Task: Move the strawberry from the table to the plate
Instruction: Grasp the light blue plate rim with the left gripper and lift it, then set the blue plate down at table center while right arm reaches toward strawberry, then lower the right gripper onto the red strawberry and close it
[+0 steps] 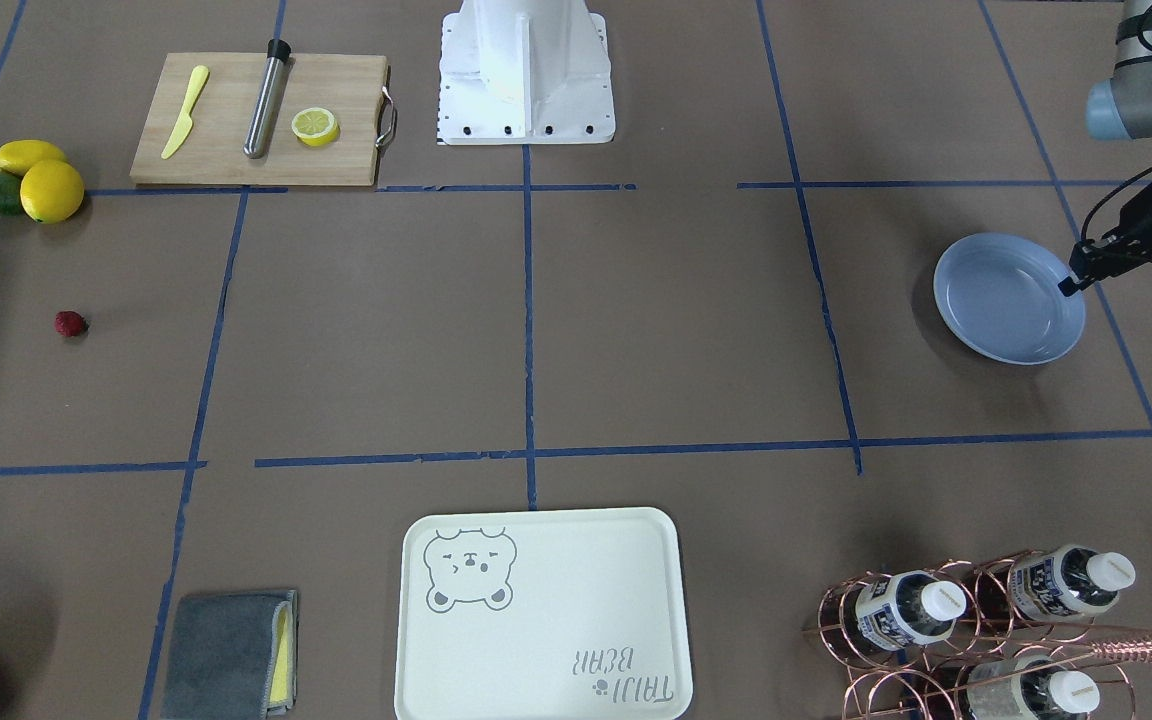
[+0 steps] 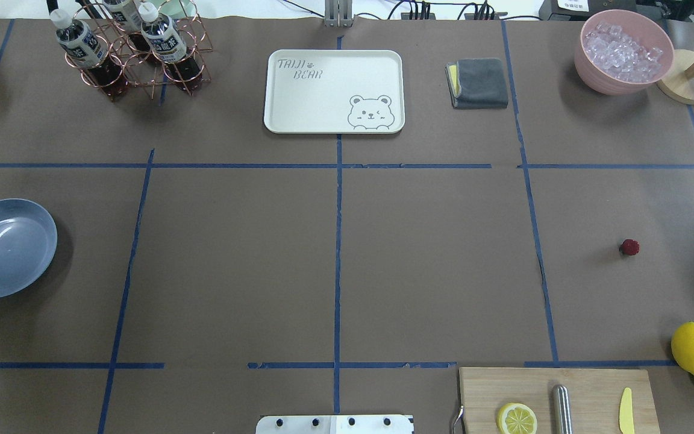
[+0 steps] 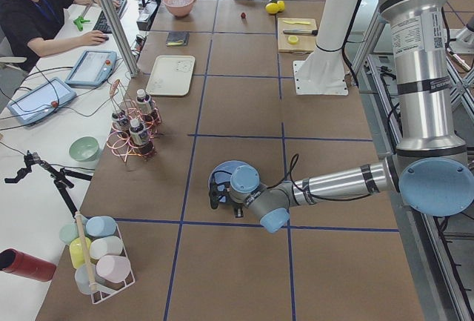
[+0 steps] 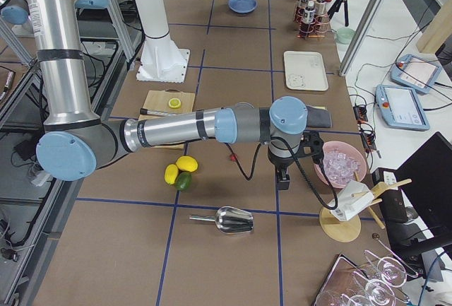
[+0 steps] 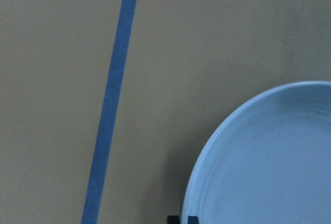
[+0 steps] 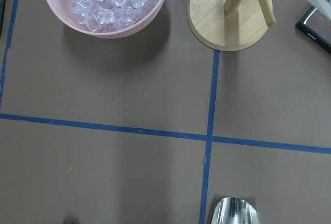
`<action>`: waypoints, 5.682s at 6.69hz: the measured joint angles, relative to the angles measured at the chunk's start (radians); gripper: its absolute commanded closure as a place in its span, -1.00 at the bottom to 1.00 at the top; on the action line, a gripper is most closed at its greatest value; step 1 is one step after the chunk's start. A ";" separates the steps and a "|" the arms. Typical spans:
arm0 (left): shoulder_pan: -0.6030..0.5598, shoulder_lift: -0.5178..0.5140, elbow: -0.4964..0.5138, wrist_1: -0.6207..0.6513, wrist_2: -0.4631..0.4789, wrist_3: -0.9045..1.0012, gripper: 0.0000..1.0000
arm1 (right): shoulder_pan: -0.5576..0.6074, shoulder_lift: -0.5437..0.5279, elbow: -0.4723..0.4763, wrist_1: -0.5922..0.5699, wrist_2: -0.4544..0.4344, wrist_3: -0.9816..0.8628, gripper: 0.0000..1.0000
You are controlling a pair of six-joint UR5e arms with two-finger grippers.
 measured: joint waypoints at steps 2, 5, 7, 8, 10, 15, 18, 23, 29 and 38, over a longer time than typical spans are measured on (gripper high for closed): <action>-0.109 -0.041 -0.191 0.263 -0.087 0.000 1.00 | 0.000 -0.003 0.001 0.000 0.020 0.001 -1.00; -0.105 -0.280 -0.351 0.496 -0.076 -0.255 1.00 | -0.036 -0.002 0.025 0.002 0.022 0.091 -1.00; 0.119 -0.447 -0.383 0.506 0.073 -0.635 1.00 | -0.128 0.000 0.090 0.003 0.017 0.254 -1.00; 0.270 -0.520 -0.385 0.507 0.192 -0.807 1.00 | -0.163 0.000 0.121 0.003 0.015 0.310 -1.00; 0.538 -0.603 -0.369 0.510 0.450 -1.012 1.00 | -0.230 0.000 0.196 0.003 0.014 0.428 -1.00; 0.745 -0.654 -0.274 0.508 0.623 -1.047 -1.00 | -0.378 0.002 0.313 0.003 -0.034 0.644 -1.00; 0.697 -0.651 -0.359 0.557 0.569 -1.009 -1.00 | -0.422 -0.001 0.320 0.004 -0.077 0.657 -1.00; 0.549 -0.654 -0.486 0.712 0.440 -0.943 -1.00 | -0.630 -0.203 0.175 0.518 -0.262 0.823 -1.00; 0.545 -0.656 -0.487 0.713 0.438 -0.943 -1.00 | -0.741 -0.232 0.063 0.630 -0.306 0.835 -0.72; 0.531 -0.655 -0.488 0.723 0.428 -0.924 -1.00 | -0.731 -0.198 0.170 0.556 -0.285 0.834 1.00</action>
